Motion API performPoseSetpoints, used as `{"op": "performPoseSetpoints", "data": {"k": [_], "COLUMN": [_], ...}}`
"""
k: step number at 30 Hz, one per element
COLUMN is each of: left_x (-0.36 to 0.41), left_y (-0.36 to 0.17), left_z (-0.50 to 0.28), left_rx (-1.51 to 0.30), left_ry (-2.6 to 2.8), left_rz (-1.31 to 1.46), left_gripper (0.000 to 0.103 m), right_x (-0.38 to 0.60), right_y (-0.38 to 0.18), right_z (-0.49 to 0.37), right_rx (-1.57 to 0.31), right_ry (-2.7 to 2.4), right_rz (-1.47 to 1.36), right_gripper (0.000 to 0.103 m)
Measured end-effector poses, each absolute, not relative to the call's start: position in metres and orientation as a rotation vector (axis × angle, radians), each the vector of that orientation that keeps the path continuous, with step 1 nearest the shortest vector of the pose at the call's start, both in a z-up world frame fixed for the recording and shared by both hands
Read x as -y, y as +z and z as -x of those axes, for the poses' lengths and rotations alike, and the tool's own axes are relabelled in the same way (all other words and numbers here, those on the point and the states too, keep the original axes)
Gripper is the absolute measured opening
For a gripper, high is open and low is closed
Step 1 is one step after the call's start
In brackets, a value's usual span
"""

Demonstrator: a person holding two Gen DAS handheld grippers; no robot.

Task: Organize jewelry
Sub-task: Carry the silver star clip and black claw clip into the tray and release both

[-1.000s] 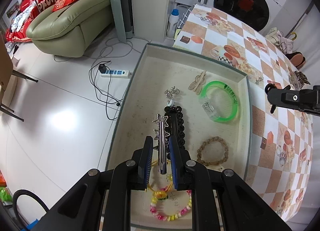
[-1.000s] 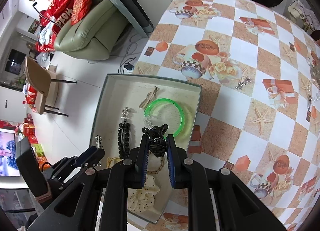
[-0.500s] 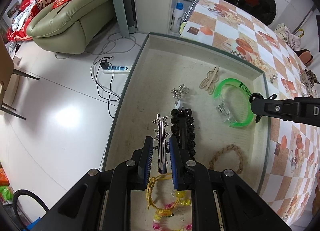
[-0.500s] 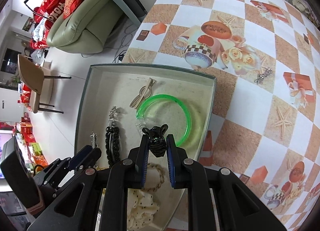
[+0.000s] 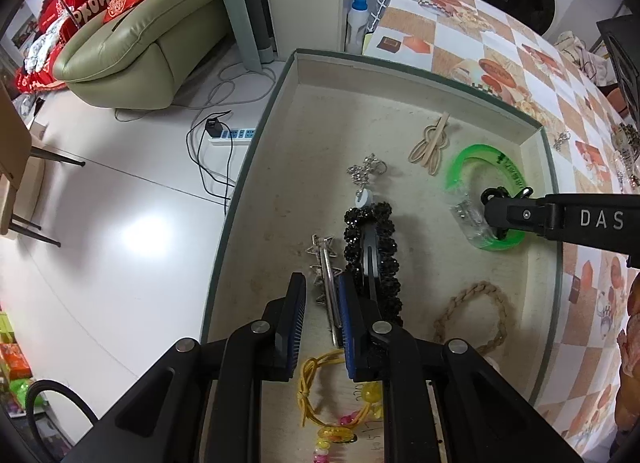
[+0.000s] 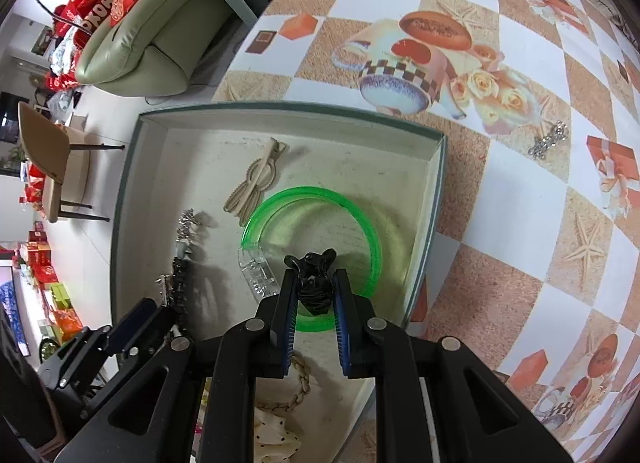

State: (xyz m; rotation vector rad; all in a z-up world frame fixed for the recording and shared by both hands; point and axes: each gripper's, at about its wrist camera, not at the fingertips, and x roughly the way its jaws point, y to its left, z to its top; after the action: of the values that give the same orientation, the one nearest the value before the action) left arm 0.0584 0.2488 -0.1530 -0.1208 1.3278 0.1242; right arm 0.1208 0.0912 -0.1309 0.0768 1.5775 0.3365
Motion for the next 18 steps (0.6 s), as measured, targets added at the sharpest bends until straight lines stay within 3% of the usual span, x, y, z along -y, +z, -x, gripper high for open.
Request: {"op": "performPoseSetpoints", "data": {"k": [8,14,18], "left_x": [-0.245,-0.243,-0.244], "left_y": [-0.154,-0.149,-0.145], "left_z": [-0.059,-0.059,-0.059], "left_rx": [-1.341,-1.345,-1.343], "left_ry": [0.133,0.137,0.142], "left_rz": [0.105,0.094,0.094], "left_gripper": [0.021,0.022,0.022], "right_x": [-0.099,-0.093,-0.089], "right_y": [-0.130,-0.127,-0.120], "right_z": [-0.120,-0.121,-0.120], "right_rx": [-1.575,-1.575,-1.568], "right_ry": [0.348,0.352,0.355], "right_rz": [-0.055,-0.076,-0.104], "right_gripper": [0.020,0.042,0.048]}}
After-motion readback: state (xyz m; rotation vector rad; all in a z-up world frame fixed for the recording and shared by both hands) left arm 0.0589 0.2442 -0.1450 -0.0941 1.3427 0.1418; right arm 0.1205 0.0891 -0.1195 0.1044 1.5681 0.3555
